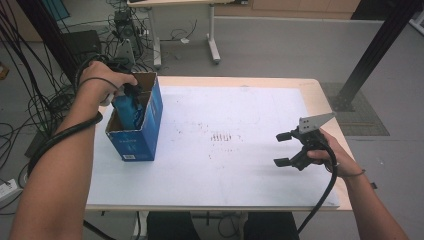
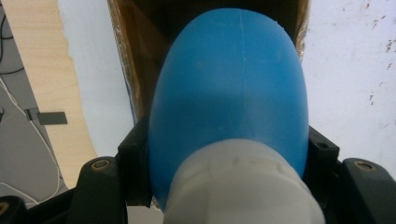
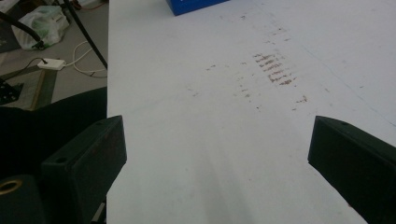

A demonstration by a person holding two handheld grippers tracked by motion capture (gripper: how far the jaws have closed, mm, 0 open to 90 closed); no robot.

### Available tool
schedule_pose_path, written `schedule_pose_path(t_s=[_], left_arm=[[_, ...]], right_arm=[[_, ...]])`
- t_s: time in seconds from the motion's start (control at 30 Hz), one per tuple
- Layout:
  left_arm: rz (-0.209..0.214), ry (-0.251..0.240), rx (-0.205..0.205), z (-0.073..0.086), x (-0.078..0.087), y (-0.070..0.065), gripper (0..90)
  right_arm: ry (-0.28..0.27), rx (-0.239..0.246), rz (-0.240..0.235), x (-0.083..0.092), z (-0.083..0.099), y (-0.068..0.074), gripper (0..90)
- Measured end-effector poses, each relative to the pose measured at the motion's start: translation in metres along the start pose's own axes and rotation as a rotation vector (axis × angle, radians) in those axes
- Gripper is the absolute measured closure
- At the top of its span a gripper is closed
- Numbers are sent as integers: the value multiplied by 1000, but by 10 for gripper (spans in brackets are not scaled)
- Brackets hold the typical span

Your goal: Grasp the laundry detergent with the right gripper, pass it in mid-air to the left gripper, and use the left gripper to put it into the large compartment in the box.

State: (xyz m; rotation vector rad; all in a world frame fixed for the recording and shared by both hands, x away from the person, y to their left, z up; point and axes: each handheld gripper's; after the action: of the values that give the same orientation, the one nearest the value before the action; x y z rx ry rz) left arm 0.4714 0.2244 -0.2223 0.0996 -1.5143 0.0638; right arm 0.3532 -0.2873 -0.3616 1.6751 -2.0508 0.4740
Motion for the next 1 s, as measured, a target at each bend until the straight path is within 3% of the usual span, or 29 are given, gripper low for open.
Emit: schedule_pose_path(t_s=[0.53,1.0], left_arm=[[2,28,18,-1,-23,6,371],[5,51,12,-3,-40,3,371]], right_arm=[[-1,-6,-1,-1,2,0,45],[8,-4,2,-2,2,0,45]])
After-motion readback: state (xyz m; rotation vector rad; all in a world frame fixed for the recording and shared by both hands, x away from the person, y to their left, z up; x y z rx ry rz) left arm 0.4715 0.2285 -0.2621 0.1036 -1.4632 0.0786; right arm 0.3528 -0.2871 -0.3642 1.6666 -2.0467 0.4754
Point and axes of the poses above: each handheld gripper's, and its own axes: x roughly backward along the jaws, z roughly out of its underside, y roughly to its left, and after that the axes turned 9 degrees about x, right-handed
